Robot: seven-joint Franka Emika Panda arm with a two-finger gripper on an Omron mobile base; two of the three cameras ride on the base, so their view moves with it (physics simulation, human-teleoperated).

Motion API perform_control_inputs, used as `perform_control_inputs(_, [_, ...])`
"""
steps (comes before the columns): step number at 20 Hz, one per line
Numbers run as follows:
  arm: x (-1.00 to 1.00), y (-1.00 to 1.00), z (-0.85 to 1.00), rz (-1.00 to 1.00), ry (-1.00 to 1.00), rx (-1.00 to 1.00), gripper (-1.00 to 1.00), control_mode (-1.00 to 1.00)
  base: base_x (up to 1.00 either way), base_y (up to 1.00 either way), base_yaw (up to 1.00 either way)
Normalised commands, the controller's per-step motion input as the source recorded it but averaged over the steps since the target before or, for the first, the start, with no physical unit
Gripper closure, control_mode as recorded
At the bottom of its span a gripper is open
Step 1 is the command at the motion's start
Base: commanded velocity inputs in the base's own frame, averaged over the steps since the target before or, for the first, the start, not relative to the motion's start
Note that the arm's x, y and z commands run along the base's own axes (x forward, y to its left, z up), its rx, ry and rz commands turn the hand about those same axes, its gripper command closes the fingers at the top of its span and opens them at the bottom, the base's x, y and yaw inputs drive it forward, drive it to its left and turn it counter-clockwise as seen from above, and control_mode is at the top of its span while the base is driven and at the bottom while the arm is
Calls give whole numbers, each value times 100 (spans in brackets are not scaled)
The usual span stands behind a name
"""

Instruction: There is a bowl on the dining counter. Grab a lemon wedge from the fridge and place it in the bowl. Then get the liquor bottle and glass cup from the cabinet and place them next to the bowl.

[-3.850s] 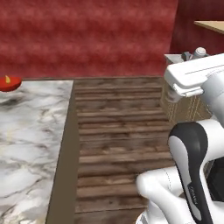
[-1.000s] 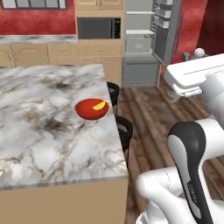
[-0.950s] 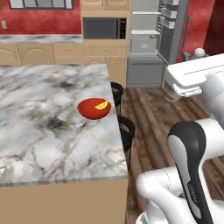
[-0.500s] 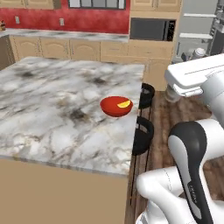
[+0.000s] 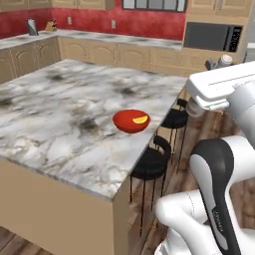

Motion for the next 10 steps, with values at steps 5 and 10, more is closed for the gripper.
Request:
perform_control_inputs(5, [0,0,0,0,0,0,100,100,0,-100,36])
perform_control_inputs(10, [0,0,0,0,0,0,100,100,3,-95,40])
